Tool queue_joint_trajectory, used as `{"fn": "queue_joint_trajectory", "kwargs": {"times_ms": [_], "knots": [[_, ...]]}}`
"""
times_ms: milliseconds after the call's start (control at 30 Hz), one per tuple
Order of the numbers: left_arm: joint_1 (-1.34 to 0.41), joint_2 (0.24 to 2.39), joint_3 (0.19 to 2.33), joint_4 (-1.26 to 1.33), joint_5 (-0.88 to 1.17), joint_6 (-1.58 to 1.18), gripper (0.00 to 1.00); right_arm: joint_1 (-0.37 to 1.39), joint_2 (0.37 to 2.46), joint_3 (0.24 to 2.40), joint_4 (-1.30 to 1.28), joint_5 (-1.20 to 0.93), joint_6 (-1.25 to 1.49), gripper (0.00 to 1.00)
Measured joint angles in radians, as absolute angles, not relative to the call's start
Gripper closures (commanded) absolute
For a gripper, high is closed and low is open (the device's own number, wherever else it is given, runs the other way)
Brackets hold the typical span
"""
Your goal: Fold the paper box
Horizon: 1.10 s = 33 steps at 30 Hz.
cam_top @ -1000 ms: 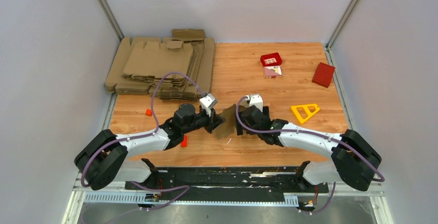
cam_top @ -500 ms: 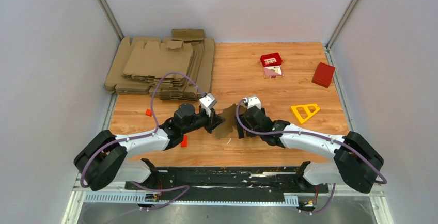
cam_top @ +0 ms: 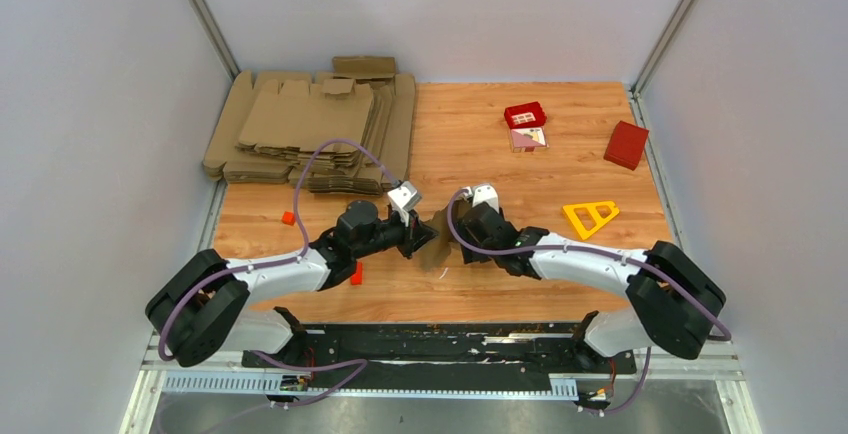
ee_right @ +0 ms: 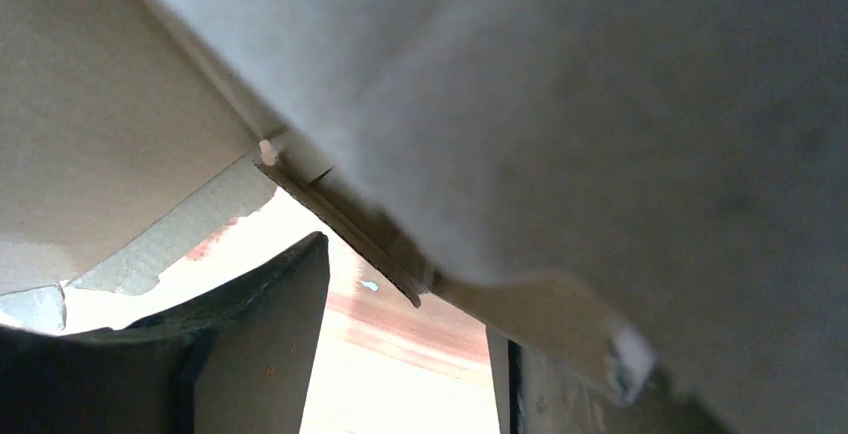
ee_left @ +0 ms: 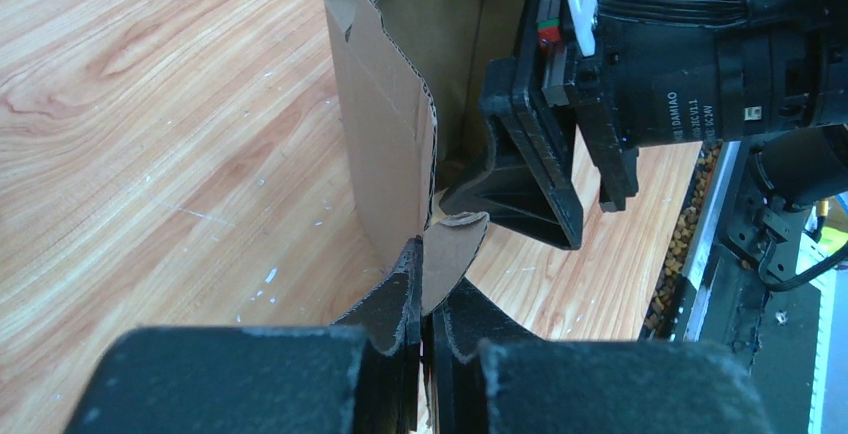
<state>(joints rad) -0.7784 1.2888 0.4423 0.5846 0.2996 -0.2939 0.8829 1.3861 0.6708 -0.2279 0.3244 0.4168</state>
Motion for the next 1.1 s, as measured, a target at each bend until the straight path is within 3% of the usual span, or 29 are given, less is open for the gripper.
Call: {"fn": "queue_joint_trajectory", "kwargs": {"times_ms": [533,1100], "knots": [[-0.786,1.301,0.443,0.603,0.305,-0.297,0.93,0.882,1.417,0.677,-0.217,0.411,0.46,0.66],[-0.797,1.308,0.448,0.603,0.304,-0.297,0.93,0.882,1.534,0.728,-0.189,0.493,0.516,0.68]]}}
